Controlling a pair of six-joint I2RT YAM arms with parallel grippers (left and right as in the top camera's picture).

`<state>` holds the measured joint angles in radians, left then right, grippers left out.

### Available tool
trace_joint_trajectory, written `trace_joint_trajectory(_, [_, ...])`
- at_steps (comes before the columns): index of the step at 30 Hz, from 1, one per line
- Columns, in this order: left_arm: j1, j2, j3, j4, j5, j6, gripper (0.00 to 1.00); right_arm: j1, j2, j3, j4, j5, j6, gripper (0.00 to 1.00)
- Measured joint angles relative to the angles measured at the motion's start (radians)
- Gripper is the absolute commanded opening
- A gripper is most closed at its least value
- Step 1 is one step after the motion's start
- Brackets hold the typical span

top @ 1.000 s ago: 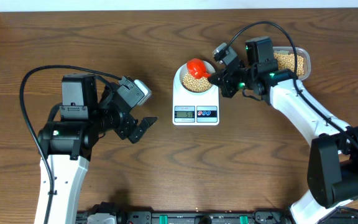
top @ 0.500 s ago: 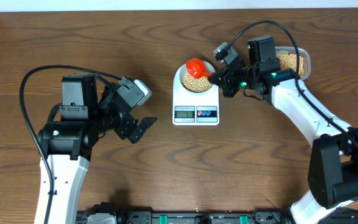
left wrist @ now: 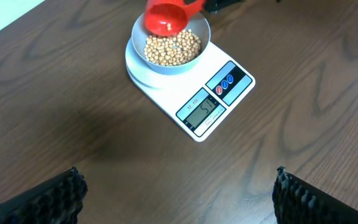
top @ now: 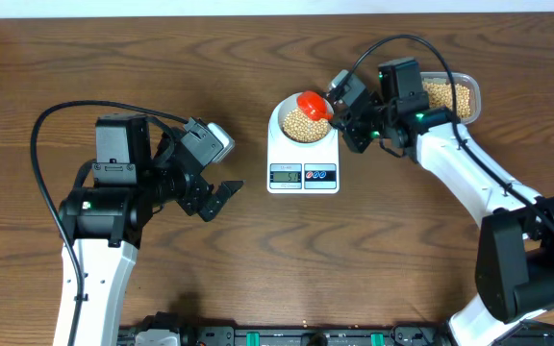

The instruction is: Scoop item into bowl and weigh 50g on scale

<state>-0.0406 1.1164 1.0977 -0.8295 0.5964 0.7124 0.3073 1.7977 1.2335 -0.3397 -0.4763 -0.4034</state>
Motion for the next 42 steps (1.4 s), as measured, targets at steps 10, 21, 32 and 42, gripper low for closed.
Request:
trace_joint_trajectory(10, [0.000, 0.000, 0.000, 0.000, 0.000, 0.000, 0.98, 0.053, 0.000, 0.000, -0.011, 0.072, -0.021, 0.01])
trace_joint_trajectory(21, [0.000, 0.000, 0.000, 0.000, 0.000, 0.000, 0.98, 0.057, 0.000, 0.000, -0.045, 0.101, -0.053, 0.01])
trace_joint_trajectory(32, [0.000, 0.000, 0.000, 0.000, 0.000, 0.000, 0.98, 0.066, 0.000, 0.000, -0.068, 0.054, -0.049, 0.01])
trace_joint_trajectory(42, [0.000, 0.000, 0.000, 0.000, 0.000, 0.000, 0.98, 0.065, 0.000, 0.000, -0.067, -0.052, 0.032, 0.01])
